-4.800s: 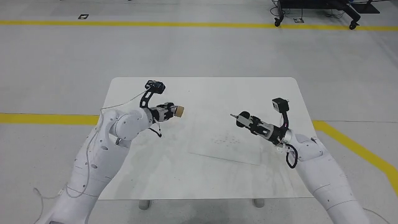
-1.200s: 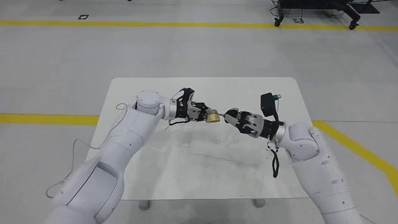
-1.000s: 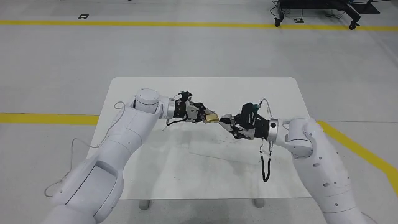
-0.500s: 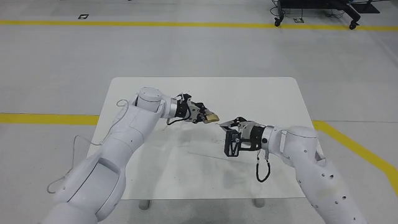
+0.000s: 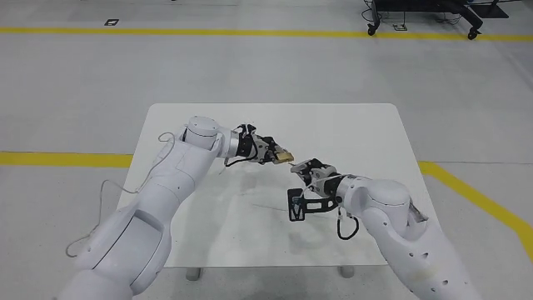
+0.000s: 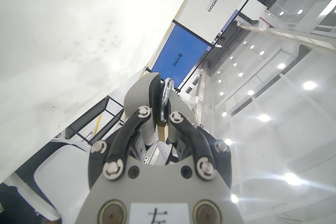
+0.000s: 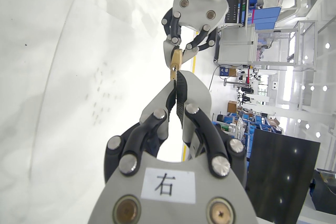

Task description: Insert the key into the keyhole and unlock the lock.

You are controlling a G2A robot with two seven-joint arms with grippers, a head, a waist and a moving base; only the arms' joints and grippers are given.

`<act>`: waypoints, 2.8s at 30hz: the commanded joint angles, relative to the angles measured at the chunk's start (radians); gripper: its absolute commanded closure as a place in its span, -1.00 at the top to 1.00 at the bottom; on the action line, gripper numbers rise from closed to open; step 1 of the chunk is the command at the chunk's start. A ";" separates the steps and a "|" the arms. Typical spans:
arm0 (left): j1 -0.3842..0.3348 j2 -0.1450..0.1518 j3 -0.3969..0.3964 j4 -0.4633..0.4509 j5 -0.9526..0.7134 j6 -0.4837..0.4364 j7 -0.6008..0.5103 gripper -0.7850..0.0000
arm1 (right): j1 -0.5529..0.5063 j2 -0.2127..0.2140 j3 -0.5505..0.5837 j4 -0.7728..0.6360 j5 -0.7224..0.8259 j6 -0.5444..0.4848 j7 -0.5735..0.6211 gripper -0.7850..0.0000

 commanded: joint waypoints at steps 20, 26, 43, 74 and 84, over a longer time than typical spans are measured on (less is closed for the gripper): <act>-0.004 -0.011 -0.006 0.018 0.027 -0.025 0.001 -1.00 | 0.059 -0.017 -0.085 0.031 -0.019 0.012 0.146 -1.00; -0.002 -0.013 -0.012 0.020 0.029 -0.033 0.002 -1.00 | 0.066 -0.022 -0.106 0.033 -0.033 0.019 0.187 -1.00; 0.003 -0.017 -0.033 0.026 0.025 -0.018 0.028 -1.00 | 0.088 -0.051 -0.199 0.045 -0.116 0.068 0.364 -1.00; 0.009 -0.017 -0.068 0.022 0.035 -0.068 0.044 -1.00 | 0.096 -0.071 -0.122 0.041 0.035 0.061 0.351 1.00; 0.047 -0.005 -0.092 -0.033 0.066 -0.269 0.132 -1.00 | 0.071 -0.066 -0.058 0.029 0.144 0.091 0.240 0.95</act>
